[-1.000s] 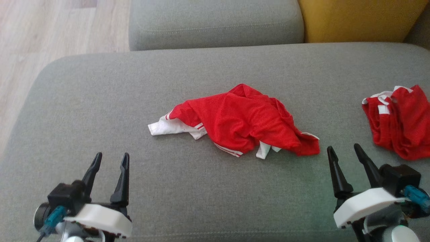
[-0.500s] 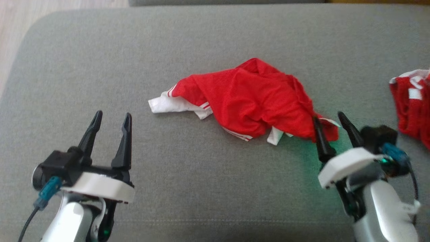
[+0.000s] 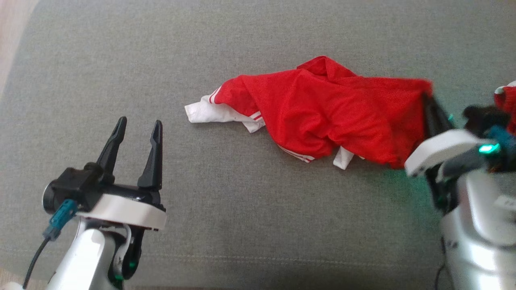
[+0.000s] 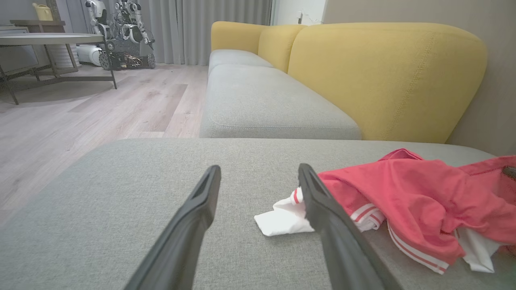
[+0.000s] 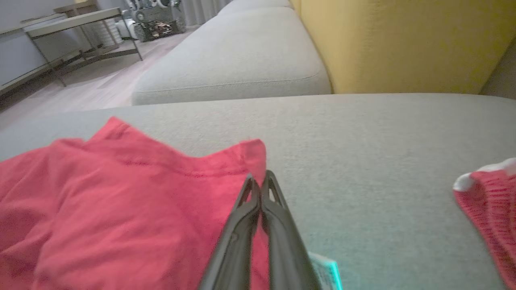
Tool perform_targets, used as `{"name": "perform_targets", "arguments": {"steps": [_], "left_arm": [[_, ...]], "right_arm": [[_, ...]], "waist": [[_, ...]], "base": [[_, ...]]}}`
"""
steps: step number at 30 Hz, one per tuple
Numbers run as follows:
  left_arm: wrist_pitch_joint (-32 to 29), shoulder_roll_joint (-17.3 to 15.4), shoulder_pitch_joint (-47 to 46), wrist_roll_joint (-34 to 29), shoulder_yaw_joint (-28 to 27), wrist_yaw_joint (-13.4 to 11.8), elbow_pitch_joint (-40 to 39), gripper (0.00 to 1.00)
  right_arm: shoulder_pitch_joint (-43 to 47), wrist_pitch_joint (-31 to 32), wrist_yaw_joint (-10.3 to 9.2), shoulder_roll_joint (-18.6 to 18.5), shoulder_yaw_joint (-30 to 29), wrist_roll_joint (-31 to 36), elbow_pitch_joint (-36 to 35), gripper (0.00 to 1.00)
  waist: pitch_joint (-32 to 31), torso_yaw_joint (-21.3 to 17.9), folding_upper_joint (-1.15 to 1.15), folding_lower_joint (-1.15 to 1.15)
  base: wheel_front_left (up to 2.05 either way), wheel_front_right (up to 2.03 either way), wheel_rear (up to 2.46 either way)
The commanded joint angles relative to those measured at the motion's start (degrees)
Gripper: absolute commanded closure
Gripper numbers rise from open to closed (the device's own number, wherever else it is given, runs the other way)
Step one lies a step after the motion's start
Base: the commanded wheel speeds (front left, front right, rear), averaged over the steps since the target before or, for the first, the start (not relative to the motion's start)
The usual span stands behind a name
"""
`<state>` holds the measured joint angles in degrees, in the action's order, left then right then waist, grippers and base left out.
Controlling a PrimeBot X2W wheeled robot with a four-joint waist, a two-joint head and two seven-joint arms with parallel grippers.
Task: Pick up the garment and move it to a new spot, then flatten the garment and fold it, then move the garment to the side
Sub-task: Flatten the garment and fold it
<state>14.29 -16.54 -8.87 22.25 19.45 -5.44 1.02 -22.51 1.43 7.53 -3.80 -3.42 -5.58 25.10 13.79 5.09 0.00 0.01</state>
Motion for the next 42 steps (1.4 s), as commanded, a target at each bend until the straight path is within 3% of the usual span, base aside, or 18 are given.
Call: {"name": "perform_targets", "arguments": {"steps": [1, 5, 6, 7, 13, 18, 25, 31, 42], "left_arm": [[0.6, -0.9, -3.1, -0.7, -2.6, 0.4, -1.5, 0.0], [0.7, -0.4, -4.0, -1.0, -2.8, 1.0, -1.3, 0.0], [0.7, -0.3, -4.2, -1.1, -2.9, 1.2, -1.2, 0.0], [0.7, -0.2, -4.4, -1.1, -2.9, 1.3, -1.1, 0.0], [0.7, 0.5, -4.4, -1.7, -3.7, 1.8, -0.8, 0.0], [0.7, 0.9, -3.2, -2.1, -4.5, 1.9, -0.4, 0.0], [0.7, 1.0, -0.3, -2.5, -5.6, 1.7, 0.1, 0.0], [0.7, 1.1, 3.0, -2.5, -5.6, 1.1, 0.6, 0.0], [-0.1, 1.0, 7.4, -2.1, -4.6, 0.4, 0.8, 0.0]], "right_arm": [[-3.5, -0.9, -0.04, -0.6, 0.4, 0.4, -1.2, 1.0], [-9.8, -2.7, -0.04, -1.8, -3.8, 0.9, 6.2, 1.0], [-10.9, -3.3, -0.04, -2.0, -4.5, 1.0, 8.0, 0.59], [-11.8, -3.7, -0.04, -2.2, -5.3, 1.3, 10.0, 0.0], [-14.5, -8.5, -0.04, -1.6, -5.7, 2.1, 15.7, 0.0], [-11.3, -11.6, -0.04, -0.8, -3.8, 2.2, 14.4, 0.0], [-1.3, -11.6, -0.04, 0.3, -0.3, 2.1, 1.5, 0.0], [9.4, -6.6, -0.04, 0.8, 1.3, 1.3, -12.6, 0.0], [22.9, 1.3, -0.04, 0.9, 2.6, -2.6, -28.6, 0.0]], "waist": [[0.3, 0.0, 0.0, -0.01], [1.6, 0.2, 0.0, -0.01], [1.8, 0.3, 0.0, -0.01], [2.0, 0.3, 0.0, -0.01], [2.1, -0.4, 0.0, -0.01], [0.5, -1.5, 0.0, -0.01], [-3.1, -3.3, 0.0, -0.01], [-6.8, -4.5, 0.0, -0.01], [-10.9, -4.8, 0.0, -0.01]], "base": [[0.0, 0.0, 0.0], [0.0, 0.0, 0.0], [0.0, 0.0, 0.0], [0.0, 0.0, 0.0], [0.0, 0.0, 0.0], [0.0, 0.0, 0.0], [0.0, 0.0, 0.0], [0.0, 0.0, 0.0], [0.0, 0.0, 0.0]]}}
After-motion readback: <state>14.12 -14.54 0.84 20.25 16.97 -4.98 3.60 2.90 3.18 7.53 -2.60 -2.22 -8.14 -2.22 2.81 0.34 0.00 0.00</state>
